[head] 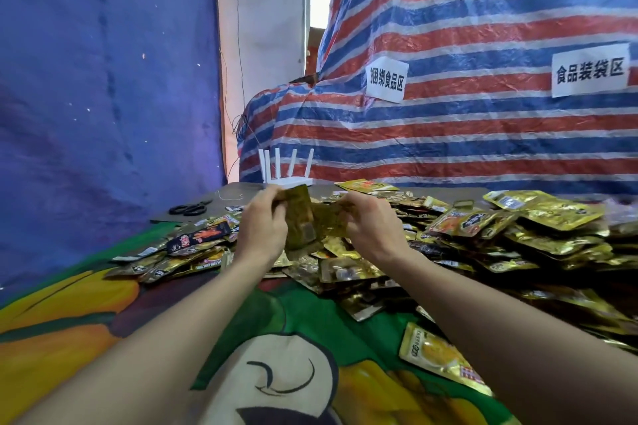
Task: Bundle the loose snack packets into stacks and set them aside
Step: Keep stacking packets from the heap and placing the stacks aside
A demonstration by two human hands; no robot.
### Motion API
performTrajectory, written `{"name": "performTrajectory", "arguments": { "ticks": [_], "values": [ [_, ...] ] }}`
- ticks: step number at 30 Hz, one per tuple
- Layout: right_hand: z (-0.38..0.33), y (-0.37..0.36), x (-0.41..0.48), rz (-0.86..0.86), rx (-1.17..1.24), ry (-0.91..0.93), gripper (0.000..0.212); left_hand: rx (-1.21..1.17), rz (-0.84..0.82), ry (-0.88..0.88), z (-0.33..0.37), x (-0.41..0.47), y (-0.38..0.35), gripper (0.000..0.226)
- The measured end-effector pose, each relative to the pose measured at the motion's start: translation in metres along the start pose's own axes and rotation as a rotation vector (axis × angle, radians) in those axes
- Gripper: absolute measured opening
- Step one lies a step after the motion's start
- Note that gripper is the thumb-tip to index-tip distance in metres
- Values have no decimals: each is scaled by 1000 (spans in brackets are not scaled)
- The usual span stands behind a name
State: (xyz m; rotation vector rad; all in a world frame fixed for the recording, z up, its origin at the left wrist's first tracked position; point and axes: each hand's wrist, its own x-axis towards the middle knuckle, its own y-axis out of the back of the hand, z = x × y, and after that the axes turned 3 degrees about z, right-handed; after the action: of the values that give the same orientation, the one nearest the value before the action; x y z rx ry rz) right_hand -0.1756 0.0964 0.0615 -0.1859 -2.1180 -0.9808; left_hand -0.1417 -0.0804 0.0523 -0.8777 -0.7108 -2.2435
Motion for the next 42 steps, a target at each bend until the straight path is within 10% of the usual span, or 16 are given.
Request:
{"name": "performTrajectory", "arguments": {
  "ticks": [6,12,17,30,42],
  "values": [
    [-30,49,-33,17,854,-357,18,-306,125,225,42,-19,32,15],
    [-44,51,-84,106,1135,-629,6,-485,251,588,48,-74,20,24],
    [-39,32,-123,20,1063,-628,3,-661,276,884,33,-104,5,24],
    [-29,33,-113,218,1132,-832,3,-783,317,945,29,-96,22,13],
    [-30,40,-121,145,745,-531,31,-775,-50,653,49,-103,23,29]
  ]
}}
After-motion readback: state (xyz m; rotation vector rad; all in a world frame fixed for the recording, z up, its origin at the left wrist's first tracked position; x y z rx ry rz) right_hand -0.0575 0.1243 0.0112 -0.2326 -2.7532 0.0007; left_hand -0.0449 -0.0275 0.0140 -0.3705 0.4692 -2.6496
